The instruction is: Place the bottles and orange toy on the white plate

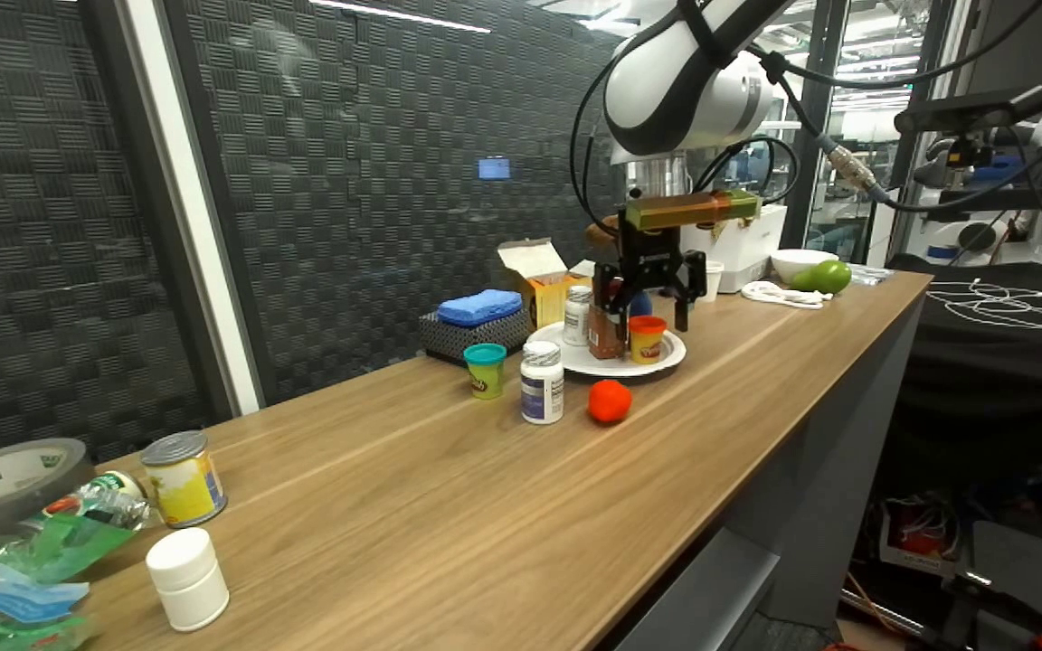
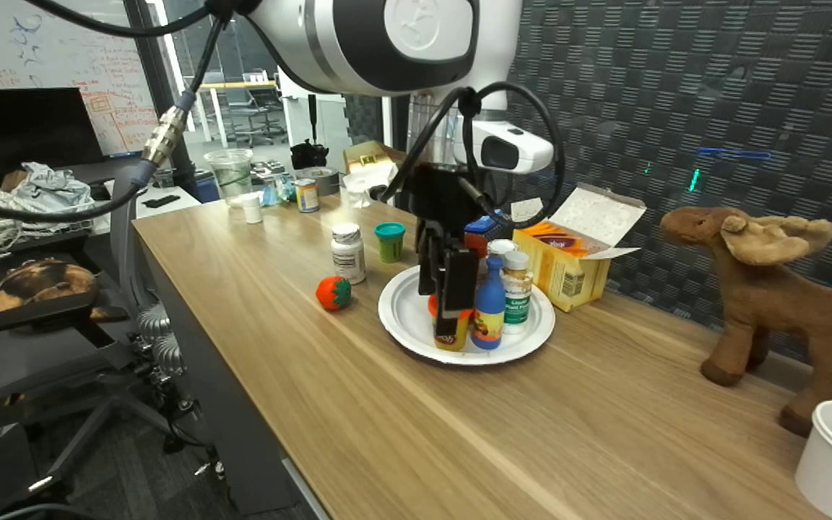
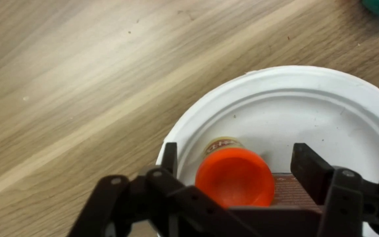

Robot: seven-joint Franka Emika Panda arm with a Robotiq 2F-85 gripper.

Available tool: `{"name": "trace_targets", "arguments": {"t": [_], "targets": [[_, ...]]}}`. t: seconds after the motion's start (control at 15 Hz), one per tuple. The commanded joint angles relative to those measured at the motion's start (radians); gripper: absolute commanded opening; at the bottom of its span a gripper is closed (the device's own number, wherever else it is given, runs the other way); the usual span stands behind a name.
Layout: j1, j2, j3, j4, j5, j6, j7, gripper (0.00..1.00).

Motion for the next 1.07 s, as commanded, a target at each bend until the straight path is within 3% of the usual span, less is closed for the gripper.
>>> {"name": "trace_targets", "arguments": {"t": [0.0,0.4,0.67,1.0], "targets": [[0.003,-0.043,-0.008,-0.025,0.002,0.005,0.004,1.0],[0.043,-0.19,-0.011,-0.152,-0.108,0.001,0.106,1.0],[0.063,-0.305,0.025,-0.232,-0.193,-0.069,0.163,1.0],[0.093,-0.322,0.115,-0.184,-0.179,-0.125,0.13,1.0]]}}
